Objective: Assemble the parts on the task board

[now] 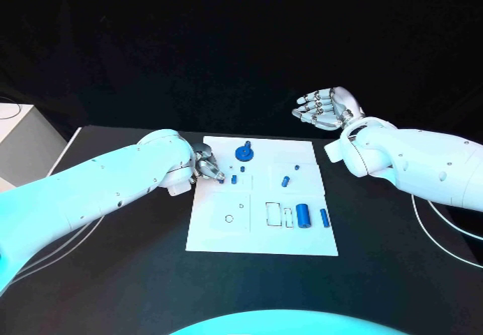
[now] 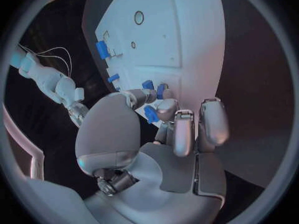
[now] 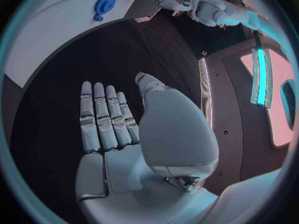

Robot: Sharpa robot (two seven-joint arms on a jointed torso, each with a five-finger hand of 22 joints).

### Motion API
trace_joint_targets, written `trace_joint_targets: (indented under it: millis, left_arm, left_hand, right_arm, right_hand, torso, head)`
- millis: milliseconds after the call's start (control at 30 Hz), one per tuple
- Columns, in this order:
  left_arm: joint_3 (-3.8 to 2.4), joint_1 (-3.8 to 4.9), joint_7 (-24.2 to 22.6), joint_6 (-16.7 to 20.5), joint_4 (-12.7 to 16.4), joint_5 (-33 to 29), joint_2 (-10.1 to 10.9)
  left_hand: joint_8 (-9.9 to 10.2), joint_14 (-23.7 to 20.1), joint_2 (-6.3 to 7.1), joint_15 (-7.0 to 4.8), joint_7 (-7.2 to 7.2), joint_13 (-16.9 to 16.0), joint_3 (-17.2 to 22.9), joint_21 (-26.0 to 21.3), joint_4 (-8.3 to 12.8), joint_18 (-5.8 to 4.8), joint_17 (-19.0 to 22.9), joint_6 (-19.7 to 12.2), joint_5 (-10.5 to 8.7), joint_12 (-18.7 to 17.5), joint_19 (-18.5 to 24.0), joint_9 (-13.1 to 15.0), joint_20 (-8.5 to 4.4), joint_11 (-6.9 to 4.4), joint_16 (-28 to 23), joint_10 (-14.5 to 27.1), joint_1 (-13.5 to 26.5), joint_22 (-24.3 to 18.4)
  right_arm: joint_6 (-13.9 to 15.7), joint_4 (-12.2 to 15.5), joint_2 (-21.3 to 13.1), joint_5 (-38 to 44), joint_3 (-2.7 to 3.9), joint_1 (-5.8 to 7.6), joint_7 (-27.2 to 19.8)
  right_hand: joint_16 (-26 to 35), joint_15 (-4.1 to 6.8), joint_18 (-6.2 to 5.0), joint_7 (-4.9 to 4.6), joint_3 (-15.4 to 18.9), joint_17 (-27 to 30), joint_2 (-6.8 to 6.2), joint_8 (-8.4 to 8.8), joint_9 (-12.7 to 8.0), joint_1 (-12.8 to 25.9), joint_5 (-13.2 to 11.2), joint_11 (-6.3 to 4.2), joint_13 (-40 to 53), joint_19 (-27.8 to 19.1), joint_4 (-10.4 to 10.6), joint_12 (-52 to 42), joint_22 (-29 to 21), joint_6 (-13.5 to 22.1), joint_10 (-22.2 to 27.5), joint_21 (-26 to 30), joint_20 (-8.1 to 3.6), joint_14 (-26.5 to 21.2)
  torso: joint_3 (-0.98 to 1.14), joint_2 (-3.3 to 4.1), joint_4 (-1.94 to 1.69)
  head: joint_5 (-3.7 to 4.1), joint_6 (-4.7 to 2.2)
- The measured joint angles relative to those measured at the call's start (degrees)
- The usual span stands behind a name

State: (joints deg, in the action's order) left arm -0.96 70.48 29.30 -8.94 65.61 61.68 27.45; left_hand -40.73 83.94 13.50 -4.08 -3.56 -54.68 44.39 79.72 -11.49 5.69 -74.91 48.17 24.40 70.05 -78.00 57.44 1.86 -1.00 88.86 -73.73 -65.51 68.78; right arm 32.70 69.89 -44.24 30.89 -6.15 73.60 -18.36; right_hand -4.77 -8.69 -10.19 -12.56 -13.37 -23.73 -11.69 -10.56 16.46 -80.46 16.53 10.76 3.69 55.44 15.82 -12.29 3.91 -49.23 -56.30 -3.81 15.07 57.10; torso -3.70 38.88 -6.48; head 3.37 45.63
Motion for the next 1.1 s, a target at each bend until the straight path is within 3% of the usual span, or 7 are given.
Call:
trace_joint_targets:
  millis: [1100]
  left_arm:
    - [0.01, -0.27, 0.03, -0.13, -0.95, 1.52, -0.54]
  left_hand:
    - [-0.07, 0.00, -0.01, 0.00, -0.01, 0.04, 0.02, 0.00, 0.02, 0.00, 0.00, 0.01, -0.24, 0.00, 0.00, -0.07, 0.00, 0.00, 0.00, 0.00, -0.01, -0.01]
  right_arm:
    - [-0.06, 0.13, -0.05, -0.02, 0.00, 0.00, -0.02]
  right_hand:
    - [0.22, 0.00, 0.00, 0.00, 0.16, 0.23, 0.00, 0.00, 0.01, 0.00, 0.00, 0.00, 0.00, 0.00, 0.16, 0.00, -0.04, 0.00, 0.00, 0.00, 0.00, 0.00]
  torso:
    - [-0.01, 0.04, 0.02]
  head:
    - [0.04, 0.13]
